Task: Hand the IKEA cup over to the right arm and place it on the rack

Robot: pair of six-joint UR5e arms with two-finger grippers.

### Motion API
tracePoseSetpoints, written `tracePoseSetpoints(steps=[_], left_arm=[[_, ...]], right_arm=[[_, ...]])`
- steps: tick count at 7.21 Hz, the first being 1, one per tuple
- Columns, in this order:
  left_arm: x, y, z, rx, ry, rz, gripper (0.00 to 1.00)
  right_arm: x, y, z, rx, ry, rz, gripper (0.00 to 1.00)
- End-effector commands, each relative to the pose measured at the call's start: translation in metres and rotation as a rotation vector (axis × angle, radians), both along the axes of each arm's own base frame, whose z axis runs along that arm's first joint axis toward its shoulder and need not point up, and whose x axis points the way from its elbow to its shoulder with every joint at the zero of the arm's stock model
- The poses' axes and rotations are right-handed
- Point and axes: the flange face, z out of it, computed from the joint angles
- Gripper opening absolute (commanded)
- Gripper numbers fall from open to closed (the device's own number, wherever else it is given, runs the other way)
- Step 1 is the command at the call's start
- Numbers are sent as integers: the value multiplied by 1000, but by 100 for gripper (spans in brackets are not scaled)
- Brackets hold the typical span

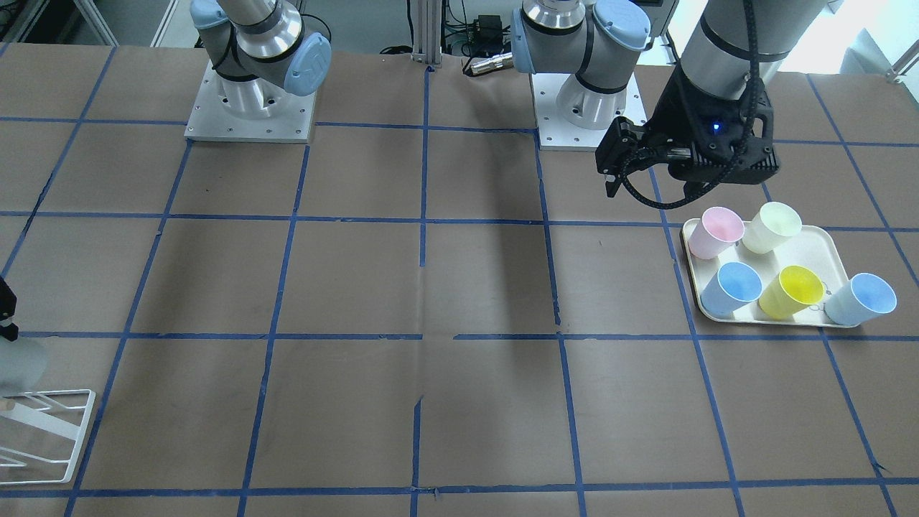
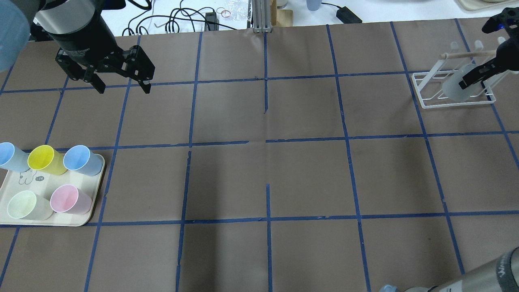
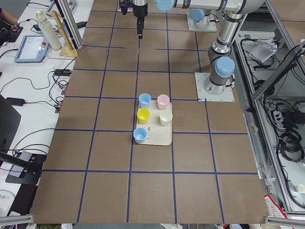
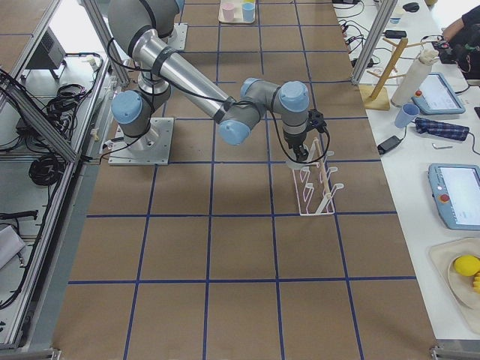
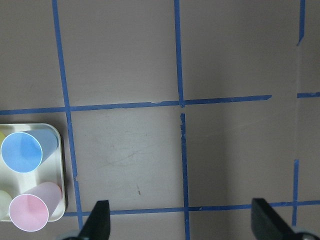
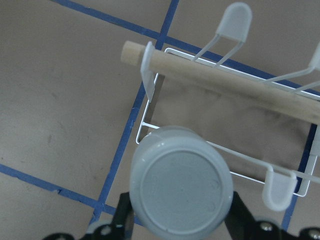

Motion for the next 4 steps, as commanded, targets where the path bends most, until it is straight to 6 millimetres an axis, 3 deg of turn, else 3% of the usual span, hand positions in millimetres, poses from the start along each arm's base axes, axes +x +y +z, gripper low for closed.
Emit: tracePoseSetpoints(steps=[1, 2, 4], left_arm=[[0, 0, -1, 2, 0, 0, 100], [0, 0, 0, -2, 0, 0, 100], [0, 0, 0, -2, 0, 0, 100]], right_arm=[[-1, -3, -11, 16, -9, -1, 20], [-1, -3, -12, 18, -11, -2, 34], [-2, -3, -13, 21, -17, -34, 100]])
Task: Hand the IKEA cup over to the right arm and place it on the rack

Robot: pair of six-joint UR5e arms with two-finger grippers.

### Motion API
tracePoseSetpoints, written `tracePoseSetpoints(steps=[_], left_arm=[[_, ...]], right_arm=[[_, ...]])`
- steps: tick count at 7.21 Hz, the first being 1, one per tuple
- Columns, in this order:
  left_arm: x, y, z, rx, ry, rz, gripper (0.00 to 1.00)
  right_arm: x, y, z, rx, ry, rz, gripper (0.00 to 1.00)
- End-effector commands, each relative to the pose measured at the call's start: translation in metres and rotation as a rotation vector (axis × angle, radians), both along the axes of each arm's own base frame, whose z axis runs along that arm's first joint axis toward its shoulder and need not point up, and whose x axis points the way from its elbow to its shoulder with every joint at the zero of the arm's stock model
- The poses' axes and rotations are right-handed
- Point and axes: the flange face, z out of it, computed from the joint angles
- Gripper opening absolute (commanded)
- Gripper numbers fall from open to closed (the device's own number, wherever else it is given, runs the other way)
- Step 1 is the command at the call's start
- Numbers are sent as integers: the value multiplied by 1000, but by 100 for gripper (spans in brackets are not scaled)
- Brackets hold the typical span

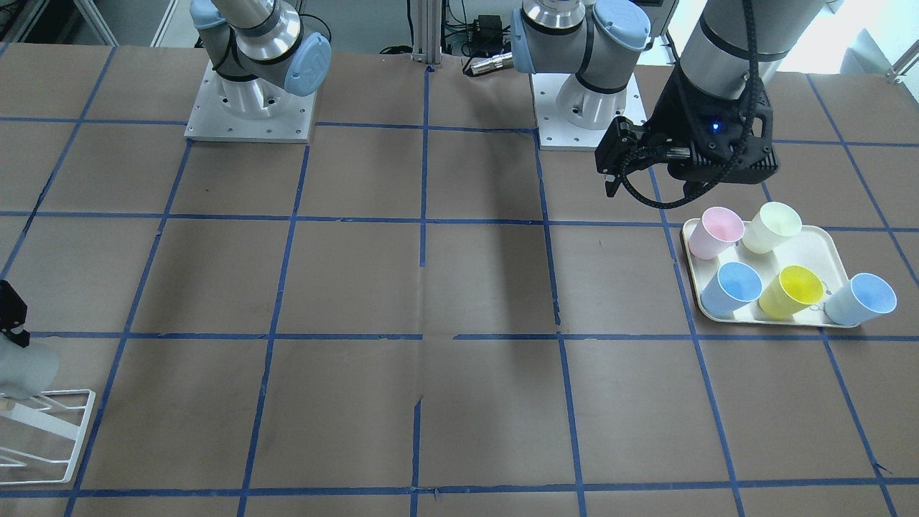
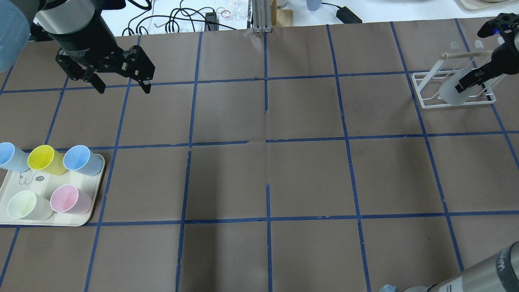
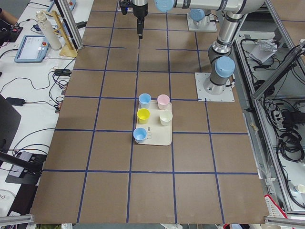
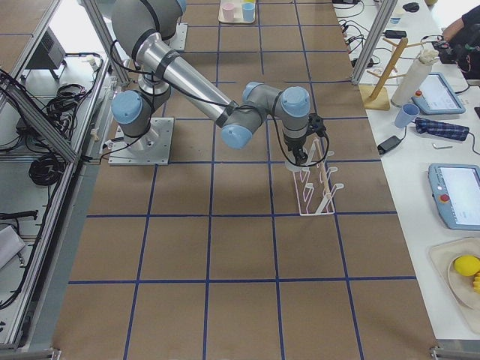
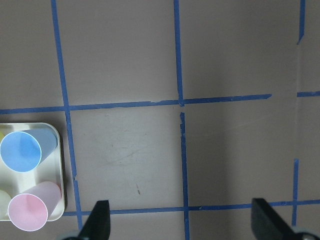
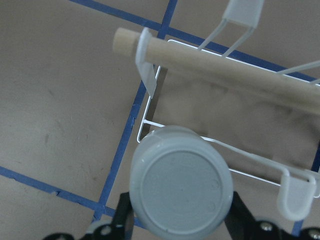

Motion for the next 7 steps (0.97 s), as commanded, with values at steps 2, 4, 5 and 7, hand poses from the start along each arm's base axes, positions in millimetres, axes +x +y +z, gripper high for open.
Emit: tracePoseSetpoints(steps=[2, 4, 5, 7], left_arm=[[0, 1, 0, -2, 4, 2, 100], [0, 1, 0, -2, 6, 2, 100], [0, 1, 0, -2, 8, 2, 100], [0, 1, 0, -1, 8, 2, 100]], right_arm=[[-1, 5, 14, 7, 38, -21, 100], [7, 21, 58, -25, 101, -34, 100], [22, 38, 89, -24, 97, -43, 100], [89, 84, 142, 83, 6, -233, 100]])
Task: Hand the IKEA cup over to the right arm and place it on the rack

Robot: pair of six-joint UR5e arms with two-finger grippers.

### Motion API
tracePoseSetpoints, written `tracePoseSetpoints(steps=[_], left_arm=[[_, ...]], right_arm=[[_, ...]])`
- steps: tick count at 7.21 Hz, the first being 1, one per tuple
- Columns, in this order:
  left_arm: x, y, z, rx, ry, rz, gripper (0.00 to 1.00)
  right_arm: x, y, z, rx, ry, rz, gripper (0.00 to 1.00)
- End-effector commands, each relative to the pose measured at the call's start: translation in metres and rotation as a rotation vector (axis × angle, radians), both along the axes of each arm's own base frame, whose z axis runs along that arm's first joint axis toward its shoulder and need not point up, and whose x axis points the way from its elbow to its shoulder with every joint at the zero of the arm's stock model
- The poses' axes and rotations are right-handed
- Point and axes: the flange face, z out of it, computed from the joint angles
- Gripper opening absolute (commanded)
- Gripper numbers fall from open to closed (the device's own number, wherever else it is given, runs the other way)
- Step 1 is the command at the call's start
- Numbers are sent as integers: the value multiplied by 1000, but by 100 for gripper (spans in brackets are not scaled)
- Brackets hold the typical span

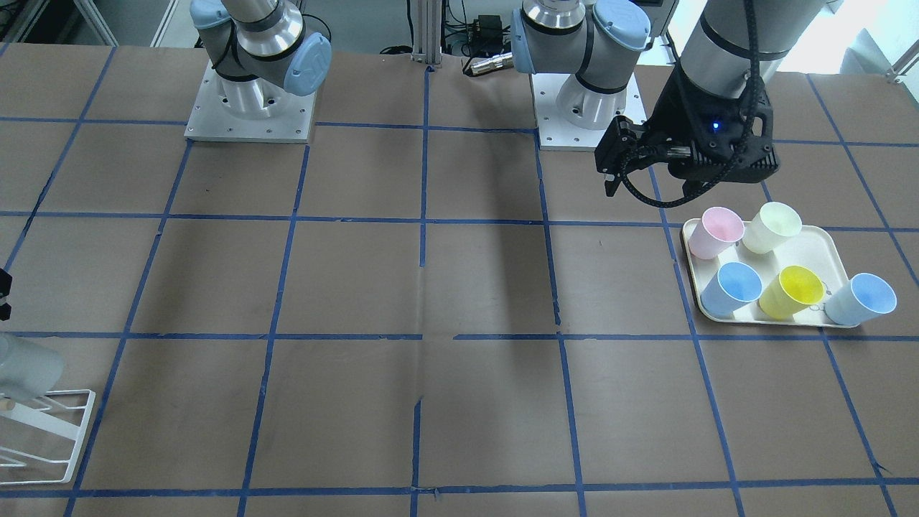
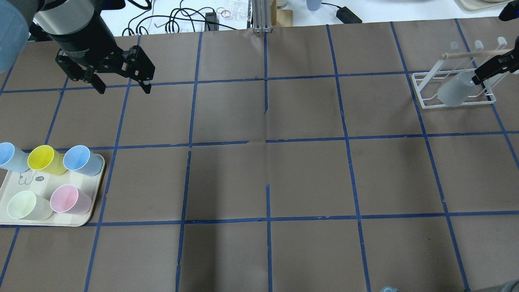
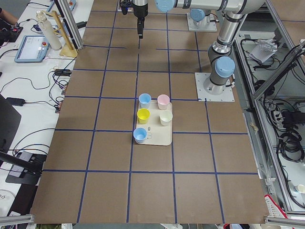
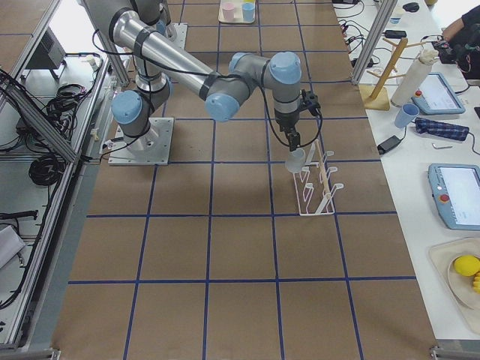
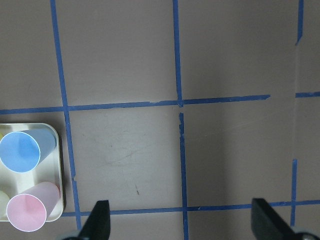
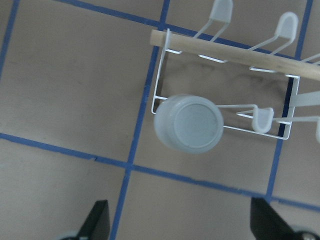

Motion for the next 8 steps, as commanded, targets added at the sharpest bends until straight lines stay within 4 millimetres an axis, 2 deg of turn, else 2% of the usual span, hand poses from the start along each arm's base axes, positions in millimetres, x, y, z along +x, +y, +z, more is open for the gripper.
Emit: tracePoseSetpoints(steps=[1, 2, 3, 5, 6, 8], left_arm=[[1, 0, 0, 1, 0, 2, 100], [2, -1, 1, -4, 0, 0, 100], [3, -1, 1, -4, -1, 2, 100], [3, -1, 1, -2, -1, 2, 100], [3, 0, 1, -4, -1, 2, 100], [2, 1, 1, -2, -1, 0, 100]], right_arm=[[84, 51, 57, 72, -56, -143, 100], [122, 68, 73, 92, -76, -210, 100], [162, 76, 82, 85, -79, -229, 100], [236, 95, 89, 87, -86, -218, 100], [259, 108, 83, 108, -50, -197, 100], [276, 135, 86, 97, -62, -223, 100]])
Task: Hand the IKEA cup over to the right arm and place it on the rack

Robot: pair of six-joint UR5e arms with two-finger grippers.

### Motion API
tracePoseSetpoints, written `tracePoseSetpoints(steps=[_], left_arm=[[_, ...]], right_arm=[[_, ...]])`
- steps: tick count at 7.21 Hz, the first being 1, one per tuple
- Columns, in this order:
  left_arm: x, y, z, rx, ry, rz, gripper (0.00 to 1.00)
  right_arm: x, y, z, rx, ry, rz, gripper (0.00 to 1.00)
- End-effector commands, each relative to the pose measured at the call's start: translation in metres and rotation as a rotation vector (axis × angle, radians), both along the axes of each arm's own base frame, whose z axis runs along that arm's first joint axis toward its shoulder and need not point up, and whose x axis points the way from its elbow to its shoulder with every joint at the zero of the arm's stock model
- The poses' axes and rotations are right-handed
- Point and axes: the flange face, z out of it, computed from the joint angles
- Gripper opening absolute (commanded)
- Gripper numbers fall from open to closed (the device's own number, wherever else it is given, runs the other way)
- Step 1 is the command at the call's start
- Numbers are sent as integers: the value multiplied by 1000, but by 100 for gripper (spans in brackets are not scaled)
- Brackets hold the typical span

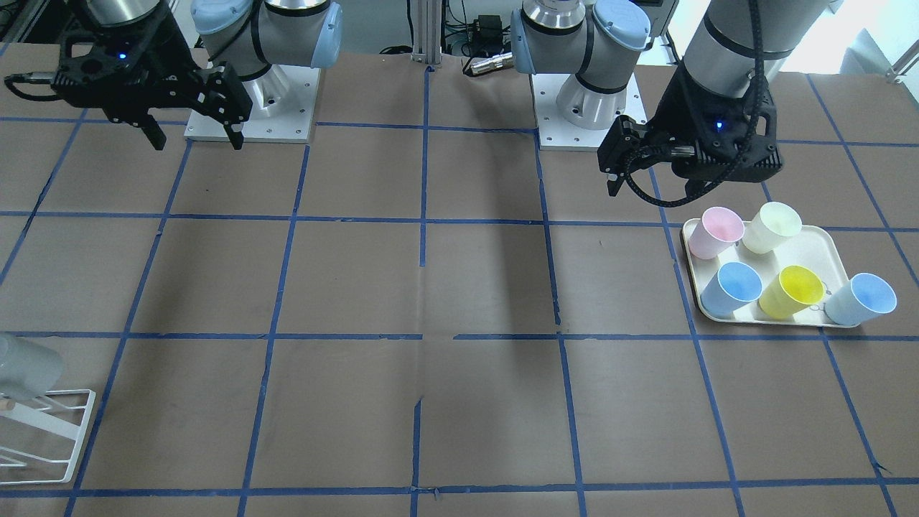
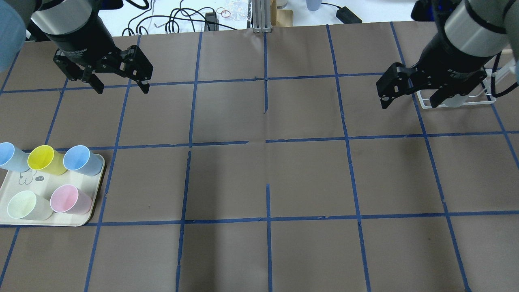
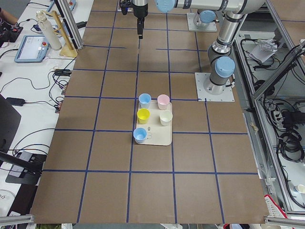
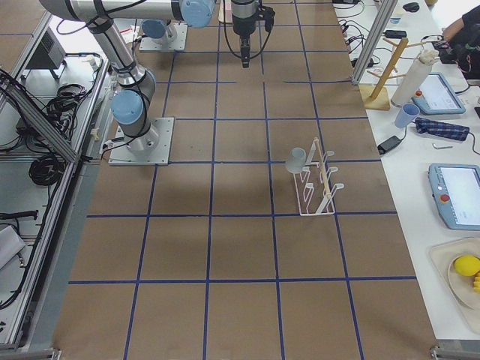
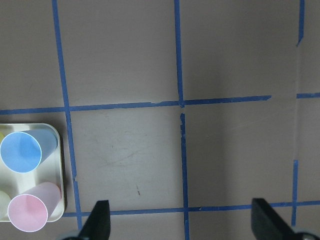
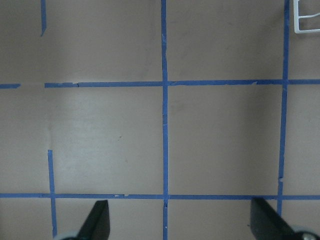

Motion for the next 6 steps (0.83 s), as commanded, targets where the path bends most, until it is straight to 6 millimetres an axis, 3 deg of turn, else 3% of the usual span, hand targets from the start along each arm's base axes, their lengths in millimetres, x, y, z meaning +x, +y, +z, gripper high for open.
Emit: tracePoseSetpoints(steps=[1, 6], left_arm=[[0, 1, 1, -2, 0, -4, 100], [0, -1, 0, 0, -2, -4, 100]], right_arm=[[11, 22, -6, 8, 9, -6, 100], [8, 19, -12, 19, 30, 10, 100]])
